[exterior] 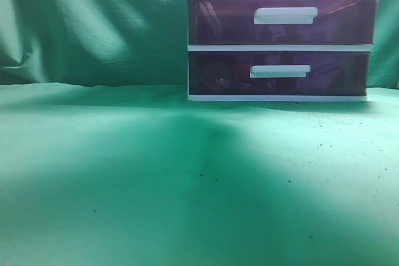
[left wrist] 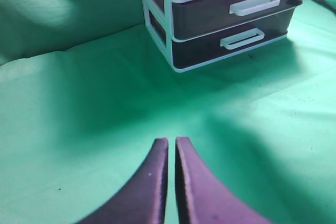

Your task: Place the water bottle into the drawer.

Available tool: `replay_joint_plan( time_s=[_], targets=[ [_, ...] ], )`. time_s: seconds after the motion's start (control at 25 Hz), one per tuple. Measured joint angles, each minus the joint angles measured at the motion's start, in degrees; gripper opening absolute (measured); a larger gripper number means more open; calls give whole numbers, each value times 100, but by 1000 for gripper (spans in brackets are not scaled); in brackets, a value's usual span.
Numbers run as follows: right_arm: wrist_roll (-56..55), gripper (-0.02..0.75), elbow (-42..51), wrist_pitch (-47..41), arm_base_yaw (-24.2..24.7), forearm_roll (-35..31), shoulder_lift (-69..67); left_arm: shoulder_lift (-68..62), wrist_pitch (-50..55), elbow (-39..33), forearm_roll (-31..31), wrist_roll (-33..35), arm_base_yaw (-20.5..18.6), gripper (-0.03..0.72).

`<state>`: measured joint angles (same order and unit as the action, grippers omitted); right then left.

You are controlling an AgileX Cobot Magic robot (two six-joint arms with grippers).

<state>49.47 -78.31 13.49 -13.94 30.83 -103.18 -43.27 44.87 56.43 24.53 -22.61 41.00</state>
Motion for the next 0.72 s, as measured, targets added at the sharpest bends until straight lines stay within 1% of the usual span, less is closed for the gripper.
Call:
replay_joint_plan(
  time_s=[0.08, 0.2, 0.32, 0.4, 0.72],
  targets=[
    [-394, 507, 0, -312, -8, 0, 101, 0, 27, 0, 0, 0, 0, 0],
    [-640, 507, 0, -724, -43, 0, 250, 0, 34, 0, 0, 0, 0, 0],
    [-824, 507, 0, -868, -96, 0, 309, 0, 40, 0, 0, 0, 0, 0],
    [-922, 507, -9, -951, -180, -12, 309, 0, 55, 0, 0, 0, 0, 0],
    [-1066, 507, -9, -1733, -600, -77, 406, 0, 96, 0, 0, 0, 0, 0]
  ],
)
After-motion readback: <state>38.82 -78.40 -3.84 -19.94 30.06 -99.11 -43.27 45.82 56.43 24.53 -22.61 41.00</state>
